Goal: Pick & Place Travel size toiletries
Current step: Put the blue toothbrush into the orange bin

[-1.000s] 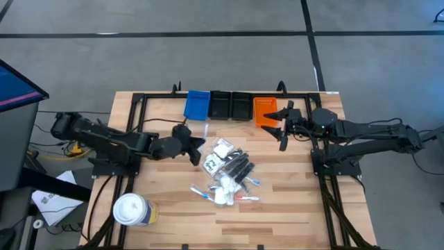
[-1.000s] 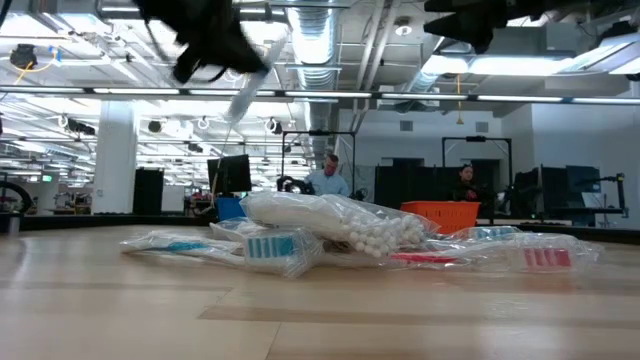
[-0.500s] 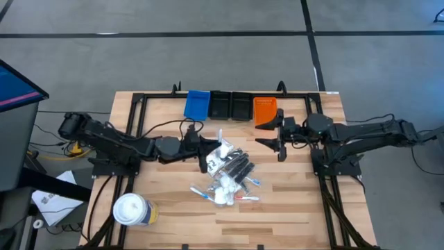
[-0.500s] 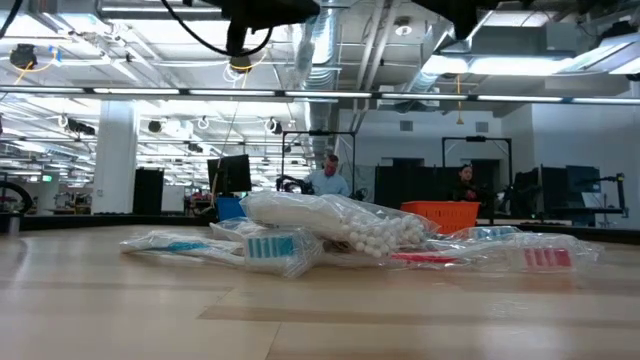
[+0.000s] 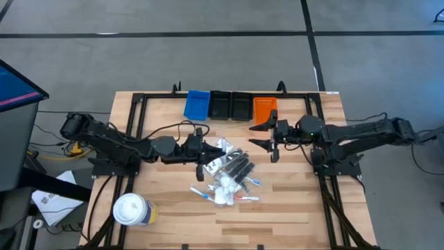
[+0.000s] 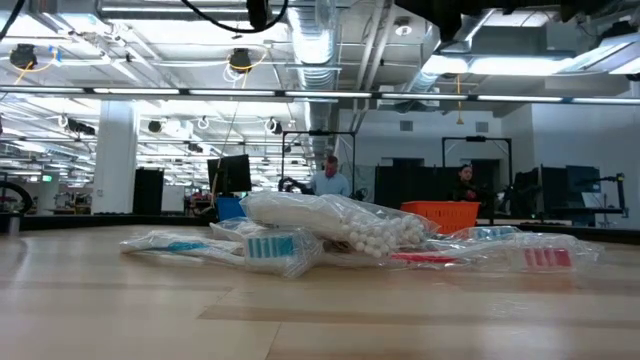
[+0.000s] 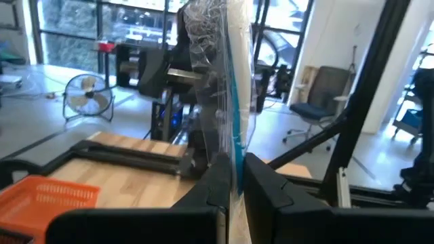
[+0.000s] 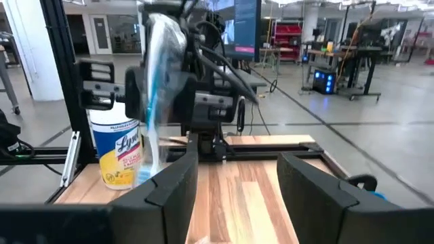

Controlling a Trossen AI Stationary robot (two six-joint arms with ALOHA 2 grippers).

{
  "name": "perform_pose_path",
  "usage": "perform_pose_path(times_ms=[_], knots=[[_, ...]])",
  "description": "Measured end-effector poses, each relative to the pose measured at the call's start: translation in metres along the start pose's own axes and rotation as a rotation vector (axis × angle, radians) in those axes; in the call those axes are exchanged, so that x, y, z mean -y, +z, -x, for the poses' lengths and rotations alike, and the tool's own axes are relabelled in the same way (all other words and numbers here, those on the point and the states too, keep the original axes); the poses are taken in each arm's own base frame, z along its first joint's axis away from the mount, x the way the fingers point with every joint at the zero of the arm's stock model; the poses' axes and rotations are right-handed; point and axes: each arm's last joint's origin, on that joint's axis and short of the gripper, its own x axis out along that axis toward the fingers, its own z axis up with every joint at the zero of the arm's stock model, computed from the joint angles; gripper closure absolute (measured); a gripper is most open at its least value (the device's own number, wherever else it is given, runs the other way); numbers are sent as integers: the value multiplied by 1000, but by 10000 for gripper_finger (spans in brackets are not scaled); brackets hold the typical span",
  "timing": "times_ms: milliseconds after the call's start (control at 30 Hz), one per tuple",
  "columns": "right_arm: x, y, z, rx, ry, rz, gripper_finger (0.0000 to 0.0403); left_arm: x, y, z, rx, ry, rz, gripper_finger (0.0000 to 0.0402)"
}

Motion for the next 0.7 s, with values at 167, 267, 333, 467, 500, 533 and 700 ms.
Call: perform_pose_path(times_ms=[167,267,333,467,500,533,700], knots=[[-3,-2,-2,-8,47,-23,229,0,0,0,-1,-12,-16,391],[-5,-1,-2,1,111,-23,240,0,0,0,-1,-18,-17,391],[-5,-1,-2,-1,135,-23,247,1,0,0,2,-18,-16,391],[-5,0,-1,3,135,-25,256,1,1,0,5,-19,-15,391],[-5,-1,-1,1,132,-30,256,1,1,0,5,-25,-15,391],[-5,-1,-1,1,131,-38,256,1,1,0,4,-35,-15,391],[-5,0,-1,4,131,-42,239,1,1,0,6,-37,-14,391]])
